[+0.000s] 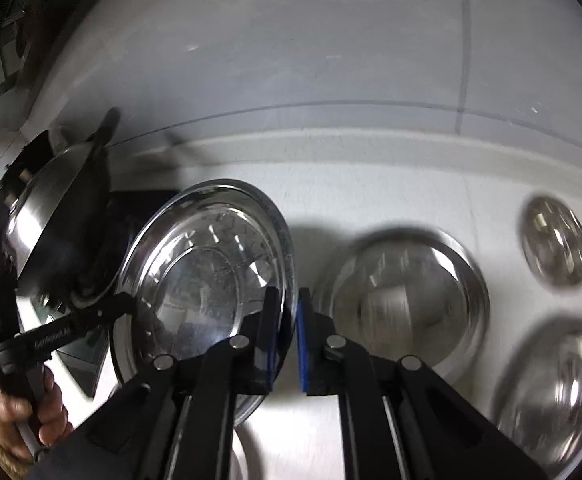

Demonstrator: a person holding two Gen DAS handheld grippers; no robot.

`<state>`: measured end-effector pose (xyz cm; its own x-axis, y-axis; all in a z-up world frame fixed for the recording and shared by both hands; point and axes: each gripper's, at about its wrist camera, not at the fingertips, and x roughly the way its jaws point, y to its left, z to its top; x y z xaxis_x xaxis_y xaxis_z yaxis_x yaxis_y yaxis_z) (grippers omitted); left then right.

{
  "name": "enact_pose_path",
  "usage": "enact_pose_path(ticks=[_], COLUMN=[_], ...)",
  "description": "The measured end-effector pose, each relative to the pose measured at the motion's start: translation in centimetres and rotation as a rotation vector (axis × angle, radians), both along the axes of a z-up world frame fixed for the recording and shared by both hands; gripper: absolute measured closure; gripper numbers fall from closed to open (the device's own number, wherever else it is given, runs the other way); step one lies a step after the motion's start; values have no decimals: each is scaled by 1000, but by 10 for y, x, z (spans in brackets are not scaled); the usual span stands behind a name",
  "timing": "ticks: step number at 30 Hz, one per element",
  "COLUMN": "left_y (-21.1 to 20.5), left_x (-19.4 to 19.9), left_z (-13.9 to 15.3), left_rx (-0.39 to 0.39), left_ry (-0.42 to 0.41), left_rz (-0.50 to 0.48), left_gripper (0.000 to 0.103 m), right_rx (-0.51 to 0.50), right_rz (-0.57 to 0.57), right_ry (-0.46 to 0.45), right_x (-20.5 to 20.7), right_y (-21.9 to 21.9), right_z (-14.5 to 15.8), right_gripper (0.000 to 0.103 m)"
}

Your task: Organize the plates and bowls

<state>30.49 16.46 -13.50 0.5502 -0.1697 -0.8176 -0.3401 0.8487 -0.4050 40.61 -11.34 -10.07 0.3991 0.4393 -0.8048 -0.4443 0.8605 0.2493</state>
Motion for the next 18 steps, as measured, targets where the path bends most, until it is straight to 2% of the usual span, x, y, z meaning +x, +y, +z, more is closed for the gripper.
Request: enact_pose_path(ticks=[2,6,7,9,13,17,18], left_y=[-3,1,4,7,5,-6,-5], left_x=[-27,-80,-93,-111,-134,-140,-135], left_z=[2,2,0,-4,-10,-19,-23], left_rx=[11,5,18,68,71,85,82], left_ry=[9,46,51,66,110,135,138], left_rz=[-31,-68,-75,-98,-113,-130,-129], left_gripper=[97,97,97,97,97,97,97], right_rx=[-7,48,55,64,67,49,40], right_rz=[3,0,1,-1,-31,-72,-76], right_ry=[21,96,107,143,221,242,235], right_x=[-36,-98,-109,-127,-140,-145,-146], right_y=[-6,-17,-25,-13,-17,-24,-25], right_z=[-3,-17,-18,-31,-62,-74,-73], right_gripper=[95,95,95,95,95,95,91])
